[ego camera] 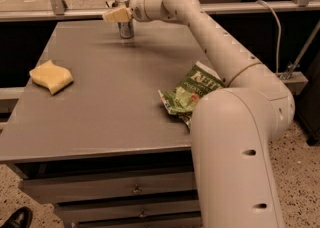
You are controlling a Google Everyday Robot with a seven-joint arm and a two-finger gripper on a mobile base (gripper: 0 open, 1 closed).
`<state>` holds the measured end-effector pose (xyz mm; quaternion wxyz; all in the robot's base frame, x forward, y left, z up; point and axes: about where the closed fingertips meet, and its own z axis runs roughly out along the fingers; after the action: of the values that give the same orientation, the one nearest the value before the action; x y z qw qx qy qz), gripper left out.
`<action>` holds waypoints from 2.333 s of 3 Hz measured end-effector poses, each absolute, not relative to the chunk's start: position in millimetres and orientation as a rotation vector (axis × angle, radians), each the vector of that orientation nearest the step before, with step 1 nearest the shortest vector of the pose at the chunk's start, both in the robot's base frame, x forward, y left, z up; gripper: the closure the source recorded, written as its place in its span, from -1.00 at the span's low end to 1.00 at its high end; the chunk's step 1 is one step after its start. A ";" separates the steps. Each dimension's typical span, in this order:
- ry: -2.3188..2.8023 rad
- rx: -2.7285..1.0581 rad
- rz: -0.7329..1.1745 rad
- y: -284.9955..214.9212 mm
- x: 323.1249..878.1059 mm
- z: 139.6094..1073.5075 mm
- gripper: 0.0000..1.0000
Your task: Move redbull can near green jalapeno chip bag
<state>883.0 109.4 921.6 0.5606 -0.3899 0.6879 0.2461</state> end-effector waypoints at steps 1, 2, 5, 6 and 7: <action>1.624 -0.913 0.602 105.6 879.6 921.7 0.09; 1.620 -0.902 0.623 95.9 871.3 923.9 0.55; 1.625 -0.850 0.682 -29.5 750.9 940.5 1.00; 1.651 -0.828 0.685 -52.8 725.5 931.2 1.00; 1.697 -0.803 0.677 -81.5 700.1 918.8 1.00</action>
Offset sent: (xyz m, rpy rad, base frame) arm -0.0242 -0.0344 0.0082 0.0545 0.0202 0.0068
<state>700.1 -81.5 918.8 0.5421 -0.3382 0.7144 0.2852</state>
